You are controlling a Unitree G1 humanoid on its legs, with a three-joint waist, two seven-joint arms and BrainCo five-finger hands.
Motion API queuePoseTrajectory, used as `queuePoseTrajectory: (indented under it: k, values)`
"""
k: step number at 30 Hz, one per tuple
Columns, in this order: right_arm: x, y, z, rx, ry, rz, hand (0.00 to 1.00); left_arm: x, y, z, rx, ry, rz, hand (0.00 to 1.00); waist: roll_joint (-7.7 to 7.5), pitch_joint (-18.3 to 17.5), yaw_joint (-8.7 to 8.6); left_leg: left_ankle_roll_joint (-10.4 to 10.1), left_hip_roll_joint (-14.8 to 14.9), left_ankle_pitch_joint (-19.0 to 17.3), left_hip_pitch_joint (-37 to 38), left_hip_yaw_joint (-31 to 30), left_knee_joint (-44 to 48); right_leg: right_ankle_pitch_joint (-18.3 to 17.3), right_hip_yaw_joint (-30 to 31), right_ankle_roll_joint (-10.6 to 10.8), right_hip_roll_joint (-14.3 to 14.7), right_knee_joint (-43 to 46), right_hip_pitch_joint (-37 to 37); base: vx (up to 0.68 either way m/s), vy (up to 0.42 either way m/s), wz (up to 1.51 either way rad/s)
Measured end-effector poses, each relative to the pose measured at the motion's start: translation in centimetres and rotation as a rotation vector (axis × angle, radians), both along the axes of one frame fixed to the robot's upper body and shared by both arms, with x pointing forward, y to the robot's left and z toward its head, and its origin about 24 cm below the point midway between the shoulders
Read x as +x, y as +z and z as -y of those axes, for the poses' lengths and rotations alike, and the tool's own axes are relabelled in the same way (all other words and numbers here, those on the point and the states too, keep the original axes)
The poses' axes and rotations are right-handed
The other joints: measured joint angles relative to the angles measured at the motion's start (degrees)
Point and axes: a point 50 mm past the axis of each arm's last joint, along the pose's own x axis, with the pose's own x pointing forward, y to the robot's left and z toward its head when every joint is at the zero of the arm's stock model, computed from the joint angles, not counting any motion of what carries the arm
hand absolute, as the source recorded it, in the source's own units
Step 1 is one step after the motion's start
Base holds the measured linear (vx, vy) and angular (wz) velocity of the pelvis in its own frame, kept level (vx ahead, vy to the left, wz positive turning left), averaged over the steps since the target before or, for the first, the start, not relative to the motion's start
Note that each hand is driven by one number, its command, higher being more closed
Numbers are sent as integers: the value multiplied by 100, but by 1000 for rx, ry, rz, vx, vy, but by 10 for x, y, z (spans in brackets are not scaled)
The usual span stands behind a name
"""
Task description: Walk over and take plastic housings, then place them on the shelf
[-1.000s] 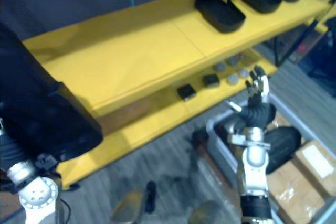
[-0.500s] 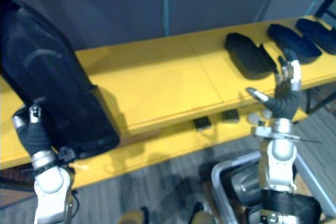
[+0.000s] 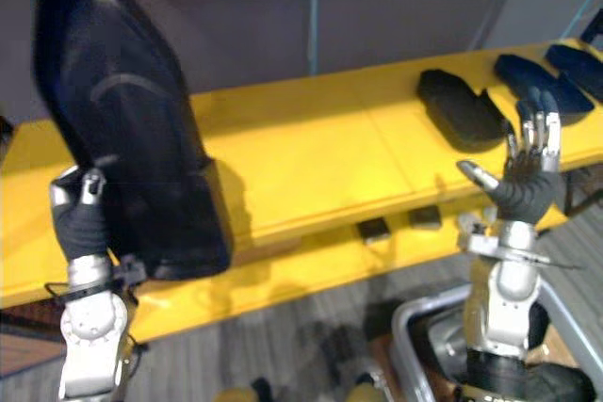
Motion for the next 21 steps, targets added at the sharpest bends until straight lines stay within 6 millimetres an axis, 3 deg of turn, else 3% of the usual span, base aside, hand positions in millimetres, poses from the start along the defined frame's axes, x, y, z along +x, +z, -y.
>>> queuePoseTrajectory:
  k: [2,4,8,10,13,14,15,17,21]
  values:
    - [-4,-11,2,0,-8,-69,0,18,-6,1,-26,-48,-73,100,-1,-77,-90,-3,11,0,94,181,-11,82,150,26,53,-128,0,61,21,-44]
    - [-10,-27,4,13,-3,-160,0,44,-16,-9,-65,-43,-179,100,13,-137,-310,-39,46,-26,181,455,-23,205,362,10,134,-275,-14,6,23,-63]
    - [-39,-69,15,105,-41,-349,0,86,-35,-53,-136,109,-401,100,33,-183,-767,-110,169,-207,285,1079,61,405,921,-5,368,-616,-82,-35,-3,-76]
    - [-54,-87,19,145,-65,-423,0,97,-38,-73,-163,196,-468,100,64,-221,-943,-141,207,-241,283,1328,56,443,1147,-20,431,-648,-244,-14,-28,-75]
    - [-75,-124,22,216,-119,-577,0,117,-26,-96,-221,293,-541,100,70,-223,-1249,-150,249,-237,318,1614,51,536,1416,-42,535,-713,-385,22,-33,-54]
    - [-86,-147,23,244,-162,-679,0,126,-17,-100,-264,308,-563,100,78,-217,-1320,-150,263,-237,371,1748,39,541,1550,-45,579,-715,-416,21,-31,-43]
    - [-88,-152,24,250,-173,-702,0,127,-16,-100,-274,310,-568,100,83,-215,-1330,-150,263,-237,383,1757,36,541,1562,-45,586,-715,-416,1,-23,-36]
    - [-110,-186,26,306,-260,-854,0,136,-6,-97,-313,304,-588,100,143,-200,-1456,-150,266,-238,382,1795,29,540,1597,-45,599,-715,-421,-10,-11,-13]
    - [-140,-224,24,371,-362,-1041,0,138,-9,-95,-344,306,-642,100,192,-176,-1494,-170,270,-251,372,1920,44,539,1700,-46,619,-706,-498,-36,-2,-10]
